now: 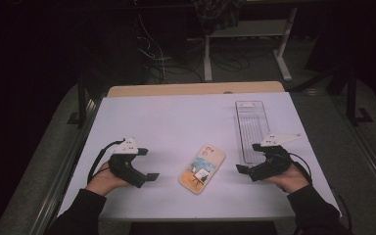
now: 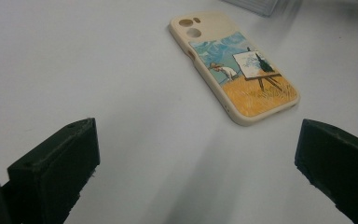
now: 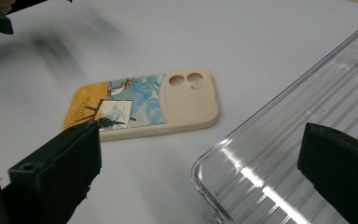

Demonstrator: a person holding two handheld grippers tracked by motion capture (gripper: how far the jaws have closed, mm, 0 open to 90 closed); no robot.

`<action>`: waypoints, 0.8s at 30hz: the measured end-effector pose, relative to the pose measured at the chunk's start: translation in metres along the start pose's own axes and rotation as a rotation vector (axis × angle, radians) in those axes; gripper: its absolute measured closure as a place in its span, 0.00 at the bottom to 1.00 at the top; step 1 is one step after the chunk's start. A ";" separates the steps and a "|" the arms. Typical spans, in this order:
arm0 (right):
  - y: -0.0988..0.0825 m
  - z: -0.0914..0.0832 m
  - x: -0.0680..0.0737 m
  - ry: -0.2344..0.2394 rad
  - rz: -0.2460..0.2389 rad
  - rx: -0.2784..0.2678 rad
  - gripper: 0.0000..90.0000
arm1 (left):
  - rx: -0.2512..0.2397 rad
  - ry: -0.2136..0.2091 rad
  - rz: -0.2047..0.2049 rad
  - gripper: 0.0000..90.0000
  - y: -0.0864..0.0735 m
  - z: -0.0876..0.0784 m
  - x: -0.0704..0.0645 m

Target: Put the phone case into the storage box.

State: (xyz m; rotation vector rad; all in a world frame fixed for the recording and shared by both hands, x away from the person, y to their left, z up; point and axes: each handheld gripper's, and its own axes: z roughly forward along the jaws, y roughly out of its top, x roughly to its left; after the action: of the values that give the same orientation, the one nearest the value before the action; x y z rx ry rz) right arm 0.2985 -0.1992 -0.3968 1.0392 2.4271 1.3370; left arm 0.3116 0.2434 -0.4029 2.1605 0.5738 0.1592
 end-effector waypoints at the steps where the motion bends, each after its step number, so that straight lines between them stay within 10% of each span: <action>1: 0.000 0.000 0.000 0.002 0.002 0.000 0.00 | 0.000 0.000 0.000 0.00 0.000 0.000 0.000; 24: 0.014 0.002 0.018 0.095 -0.007 0.005 0.26 | 0.021 -0.004 -0.009 0.00 -0.003 0.000 0.001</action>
State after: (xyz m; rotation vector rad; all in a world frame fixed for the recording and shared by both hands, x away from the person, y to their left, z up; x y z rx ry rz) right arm 0.2932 -0.1811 -0.3835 0.9887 2.5005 1.4100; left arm 0.3112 0.2452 -0.4048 2.1782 0.5855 0.1442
